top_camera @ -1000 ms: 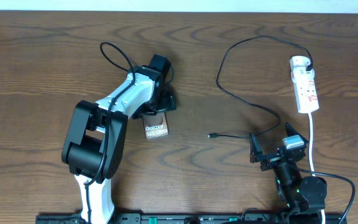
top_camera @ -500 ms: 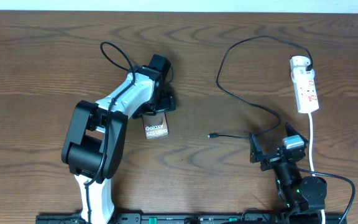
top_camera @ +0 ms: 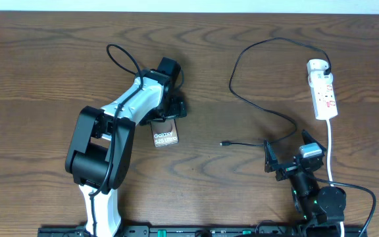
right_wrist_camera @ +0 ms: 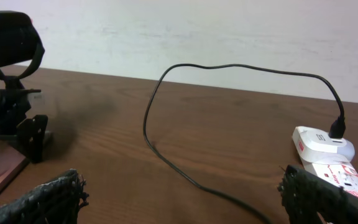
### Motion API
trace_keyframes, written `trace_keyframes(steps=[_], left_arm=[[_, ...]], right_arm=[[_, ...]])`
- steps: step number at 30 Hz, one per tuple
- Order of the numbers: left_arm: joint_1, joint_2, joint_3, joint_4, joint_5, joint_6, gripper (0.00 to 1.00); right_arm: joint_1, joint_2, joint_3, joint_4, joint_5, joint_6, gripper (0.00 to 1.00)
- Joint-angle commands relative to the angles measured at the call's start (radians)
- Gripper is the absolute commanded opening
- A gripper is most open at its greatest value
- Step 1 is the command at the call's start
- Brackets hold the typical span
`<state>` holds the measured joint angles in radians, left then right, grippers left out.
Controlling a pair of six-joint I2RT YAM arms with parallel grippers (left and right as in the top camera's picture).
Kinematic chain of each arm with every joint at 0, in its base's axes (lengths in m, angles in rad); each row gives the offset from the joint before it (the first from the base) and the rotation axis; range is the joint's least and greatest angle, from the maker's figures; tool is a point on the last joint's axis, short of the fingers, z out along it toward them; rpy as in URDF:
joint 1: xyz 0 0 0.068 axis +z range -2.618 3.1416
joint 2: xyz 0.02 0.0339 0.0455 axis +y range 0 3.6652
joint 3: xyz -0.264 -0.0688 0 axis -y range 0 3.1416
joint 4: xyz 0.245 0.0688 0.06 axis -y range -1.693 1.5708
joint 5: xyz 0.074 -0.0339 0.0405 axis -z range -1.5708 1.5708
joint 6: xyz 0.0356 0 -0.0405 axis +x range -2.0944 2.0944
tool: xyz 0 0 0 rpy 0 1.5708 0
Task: Plug charger to phone and switch on socket
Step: 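Lift the phone upright with the left gripper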
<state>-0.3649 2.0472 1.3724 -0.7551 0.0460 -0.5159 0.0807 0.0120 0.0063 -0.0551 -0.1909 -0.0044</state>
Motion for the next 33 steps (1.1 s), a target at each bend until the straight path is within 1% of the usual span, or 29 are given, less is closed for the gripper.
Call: trace_keyframes(steps=[1, 4, 6, 9, 11, 14, 17, 18, 19, 20, 26, 30, 31, 33], left_arm=[[0.002, 0.035, -0.021, -0.01, -0.035, 0.014, 1.0], [0.002, 0.035, -0.021, -0.02, -0.031, 0.015, 0.89], [0.002, 0.035, -0.021, -0.021, -0.031, 0.015, 0.85], [0.002, 0.035, -0.021, -0.02, -0.032, 0.014, 0.83], [0.002, 0.035, -0.021, -0.017, -0.032, 0.014, 0.8], [0.002, 0.035, -0.021, -0.015, -0.032, 0.014, 0.8], [0.002, 0.035, -0.021, -0.013, -0.032, 0.014, 0.8], [0.002, 0.035, -0.021, -0.011, -0.032, 0.014, 0.82], [0.002, 0.035, -0.021, -0.01, -0.032, 0.014, 0.96], [0.002, 0.035, -0.021, -0.009, -0.032, 0.014, 0.98], [0.002, 0.035, -0.021, -0.01, -0.032, 0.014, 0.99], [0.002, 0.035, -0.021, -0.01, -0.031, 0.014, 0.84], [0.002, 0.035, -0.021, -0.01, -0.031, 0.014, 0.81], [0.002, 0.035, -0.021, -0.01, -0.031, 0.014, 0.81]], right_arm=[[0.0, -0.005, -0.001, -0.003, -0.002, 0.003, 0.99], [0.0, -0.005, -0.001, -0.003, -0.002, 0.003, 0.99], [0.0, -0.005, -0.001, -0.003, -0.002, 0.003, 0.99], [0.0, -0.005, -0.001, -0.003, -0.002, 0.003, 0.99], [0.0, -0.005, -0.001, -0.003, -0.002, 0.003, 0.99], [0.0, -0.005, -0.001, -0.003, -0.002, 0.003, 0.99], [0.0, -0.005, -0.001, -0.003, -0.002, 0.003, 0.99], [0.0, -0.005, -0.001, -0.003, -0.002, 0.003, 0.99], [0.0, -0.005, -0.001, -0.003, -0.002, 0.003, 0.99], [0.0, -0.005, -0.001, -0.003, -0.002, 0.003, 0.99], [0.0, -0.005, -0.001, -0.003, -0.002, 0.003, 0.99], [0.0, -0.005, -0.001, -0.003, -0.002, 0.003, 0.99], [0.0, -0.005, -0.001, -0.003, -0.002, 0.003, 0.99], [0.0, -0.005, -0.001, -0.003, -0.002, 0.003, 0.99]])
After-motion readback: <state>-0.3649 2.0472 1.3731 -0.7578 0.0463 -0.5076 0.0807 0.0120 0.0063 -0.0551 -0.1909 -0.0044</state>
